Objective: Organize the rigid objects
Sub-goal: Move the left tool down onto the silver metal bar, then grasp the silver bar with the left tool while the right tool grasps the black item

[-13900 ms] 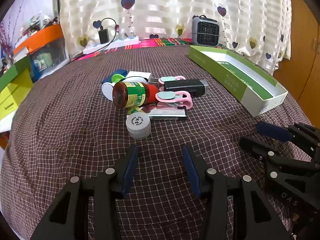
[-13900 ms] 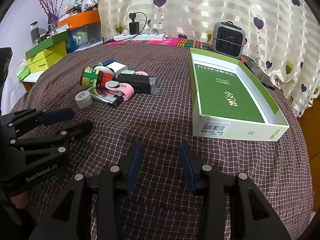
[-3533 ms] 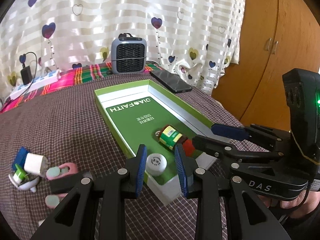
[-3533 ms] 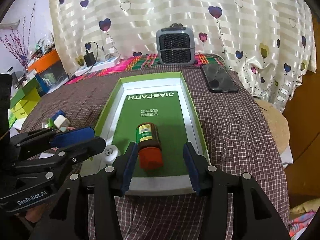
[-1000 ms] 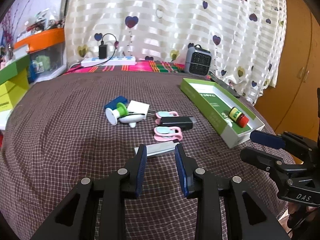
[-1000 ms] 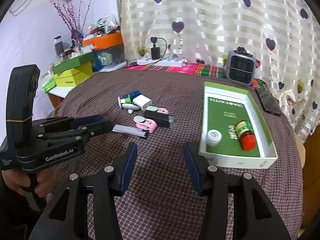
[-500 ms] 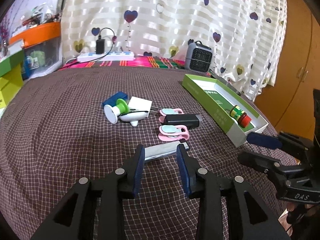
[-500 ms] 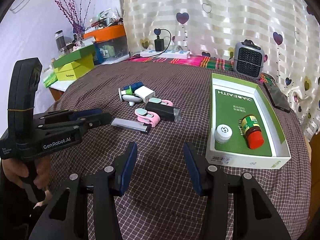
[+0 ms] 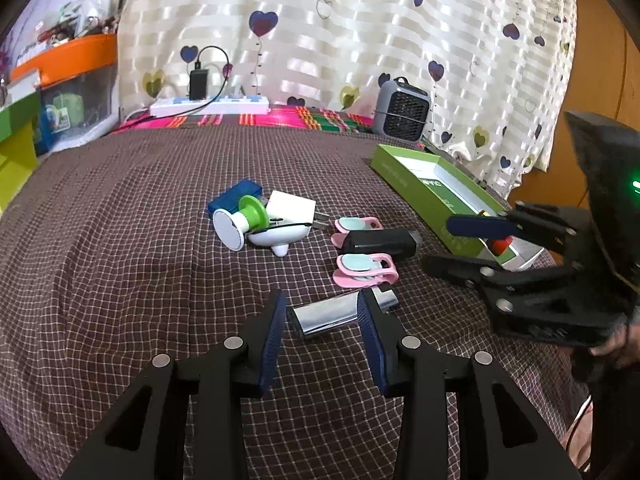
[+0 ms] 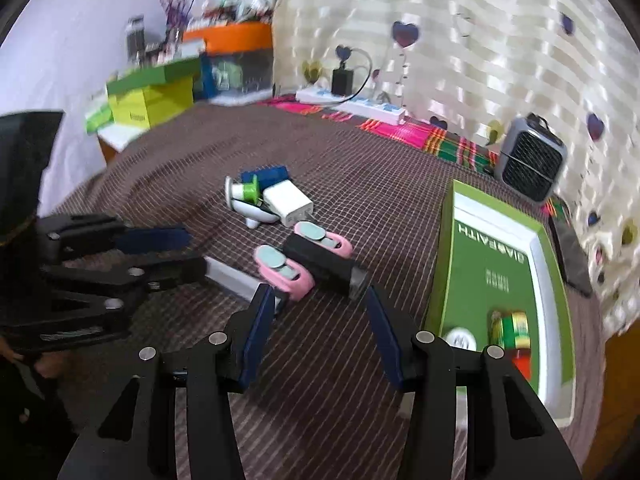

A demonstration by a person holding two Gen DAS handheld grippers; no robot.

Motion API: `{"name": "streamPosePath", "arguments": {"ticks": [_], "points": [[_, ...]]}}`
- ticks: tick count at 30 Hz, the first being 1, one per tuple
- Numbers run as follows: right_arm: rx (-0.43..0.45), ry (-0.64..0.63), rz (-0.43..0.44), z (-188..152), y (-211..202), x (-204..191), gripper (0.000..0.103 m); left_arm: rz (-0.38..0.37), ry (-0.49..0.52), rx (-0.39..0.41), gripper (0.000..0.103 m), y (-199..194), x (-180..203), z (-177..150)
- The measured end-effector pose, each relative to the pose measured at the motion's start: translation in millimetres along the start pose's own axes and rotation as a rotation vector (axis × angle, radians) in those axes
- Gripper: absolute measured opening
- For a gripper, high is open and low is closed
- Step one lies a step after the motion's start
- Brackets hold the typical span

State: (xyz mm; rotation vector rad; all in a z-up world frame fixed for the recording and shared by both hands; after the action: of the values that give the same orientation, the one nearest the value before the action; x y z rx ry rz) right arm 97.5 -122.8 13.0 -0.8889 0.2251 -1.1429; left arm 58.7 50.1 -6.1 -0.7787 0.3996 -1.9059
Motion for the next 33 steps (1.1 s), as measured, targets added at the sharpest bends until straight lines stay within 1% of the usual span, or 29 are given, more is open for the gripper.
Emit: {"name": "streamPosePath", "arguments": {"ticks": [5,8,11,13,14,15,16,17,18,19,22,24,27,30,31,33], "points": [[-0.071,-0.107,-0.014,10.9,24.2,4.5,0.049,-0.006,0.007,0.000,0.037,-1.7,-3.4,1.4],[-0.108,-0.201,0.011,15.2,37.1,-2.3,0.049,-0.012,0.007,-0.007,0.037,-1.1,-6.8,2.5],[-0.149,-0.253,0.016,15.8,52.0,-6.4,0.049,-0.017,0.008,-0.022,0.037,1.1,-9.6,3.7],[-0.175,-0.262,0.045,13.9,55.8,-9.6,0.049,-0.022,0.011,-0.029,0.037,2.4,-10.9,4.0],[-0.176,-0.264,0.066,12.6,54.2,-11.6,0.049,-0.025,0.013,-0.032,0.037,3.2,-11.2,4.1],[-0.170,-0.266,0.084,10.9,51.1,-13.7,0.047,-0.029,0.016,-0.038,0.037,4.6,-11.4,4.7],[-0.168,-0.266,0.098,9.4,48.7,-15.4,0.040,-0.031,0.020,-0.042,0.037,5.2,-10.9,4.6],[-0.166,-0.267,0.114,7.8,45.7,-17.0,0.037,-0.038,0.031,-0.051,0.037,6.9,-9.9,5.1],[-0.165,-0.270,0.125,7.2,44.3,-18.9,0.031,-0.043,0.041,-0.059,0.038,8.0,-8.2,5.2],[-0.164,-0.273,0.137,6.3,42.5,-20.3,0.030,-0.049,0.058,-0.069,0.038,9.0,-6.2,4.8],[-0.154,-0.275,0.165,7.5,38.8,-24.3,0.029,-0.065,0.109,-0.089,0.038,10.6,-1.9,5.0],[-0.146,-0.270,0.162,11.5,39.4,-23.7,0.029,-0.089,0.129,-0.099,0.038,12.6,-1.0,6.6],[-0.142,-0.255,0.151,19.4,45.1,-27.2,0.029,-0.094,0.177,-0.114,0.039,17.3,0.7,9.4],[-0.154,-0.225,0.154,20.9,49.8,-31.8,0.029,-0.121,0.226,-0.150,0.040,24.4,3.1,8.7],[-0.158,-0.217,0.153,20.1,49.8,-32.6,0.029,-0.129,0.229,-0.165,0.042,26.7,2.3,8.1],[-0.161,-0.204,0.144,17.3,47.5,-33.0,0.026,-0.157,0.217,-0.187,0.042,30.1,-0.2,8.1]]}}
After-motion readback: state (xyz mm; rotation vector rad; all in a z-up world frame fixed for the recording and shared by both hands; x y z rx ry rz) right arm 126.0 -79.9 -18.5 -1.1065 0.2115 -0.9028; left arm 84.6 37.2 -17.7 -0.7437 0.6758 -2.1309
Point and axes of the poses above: each gripper's, at about its wrist camera, not at the fingertips, and y roughly the way its jaws point, x to its right, z to its top, the point moved 4 cm from there along y, roughly the way its jaws point, and after that the axes turned 14 degrees about -z, right-handed, at the moved point
